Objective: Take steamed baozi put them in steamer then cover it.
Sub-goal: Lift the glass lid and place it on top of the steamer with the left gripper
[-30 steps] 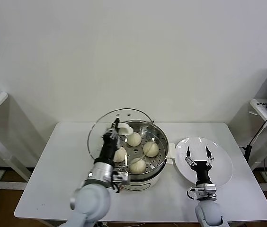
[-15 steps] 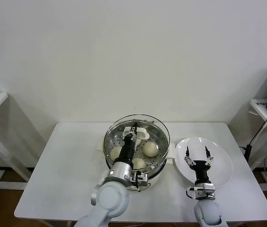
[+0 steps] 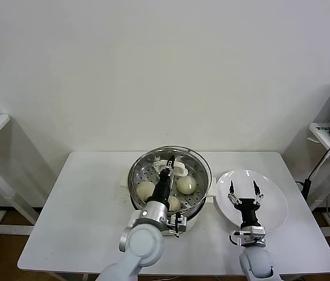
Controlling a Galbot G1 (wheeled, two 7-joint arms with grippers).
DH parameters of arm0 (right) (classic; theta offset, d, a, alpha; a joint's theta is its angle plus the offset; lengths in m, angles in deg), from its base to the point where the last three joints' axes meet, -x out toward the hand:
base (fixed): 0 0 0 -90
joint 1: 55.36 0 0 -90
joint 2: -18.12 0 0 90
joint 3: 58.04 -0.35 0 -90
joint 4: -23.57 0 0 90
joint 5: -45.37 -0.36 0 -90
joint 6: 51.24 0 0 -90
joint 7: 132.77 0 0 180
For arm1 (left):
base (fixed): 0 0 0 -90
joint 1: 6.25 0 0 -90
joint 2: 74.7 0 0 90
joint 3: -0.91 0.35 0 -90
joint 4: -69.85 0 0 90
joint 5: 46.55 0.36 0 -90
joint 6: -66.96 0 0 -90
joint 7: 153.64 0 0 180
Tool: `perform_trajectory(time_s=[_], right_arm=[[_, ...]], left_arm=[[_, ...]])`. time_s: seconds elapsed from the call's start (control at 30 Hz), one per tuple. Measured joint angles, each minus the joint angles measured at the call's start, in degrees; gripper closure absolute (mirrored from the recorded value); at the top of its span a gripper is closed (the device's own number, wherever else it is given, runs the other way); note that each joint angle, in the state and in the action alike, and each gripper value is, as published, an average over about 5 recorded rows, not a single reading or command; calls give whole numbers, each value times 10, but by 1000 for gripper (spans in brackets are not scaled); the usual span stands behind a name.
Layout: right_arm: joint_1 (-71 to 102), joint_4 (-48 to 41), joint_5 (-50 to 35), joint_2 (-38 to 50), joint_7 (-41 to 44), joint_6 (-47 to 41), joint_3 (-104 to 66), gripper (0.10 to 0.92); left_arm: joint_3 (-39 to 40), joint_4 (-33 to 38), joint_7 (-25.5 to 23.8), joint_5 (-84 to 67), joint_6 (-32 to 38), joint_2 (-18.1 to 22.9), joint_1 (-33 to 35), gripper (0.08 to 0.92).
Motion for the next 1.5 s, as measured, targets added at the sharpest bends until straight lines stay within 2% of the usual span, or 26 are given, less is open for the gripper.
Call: perform_trajectory(time_s=[1.5], right_arm=[[-7,-10,3,0,2,10,-2,203]], left_arm=[[-14,-18,4,30,17,-3,14,802]])
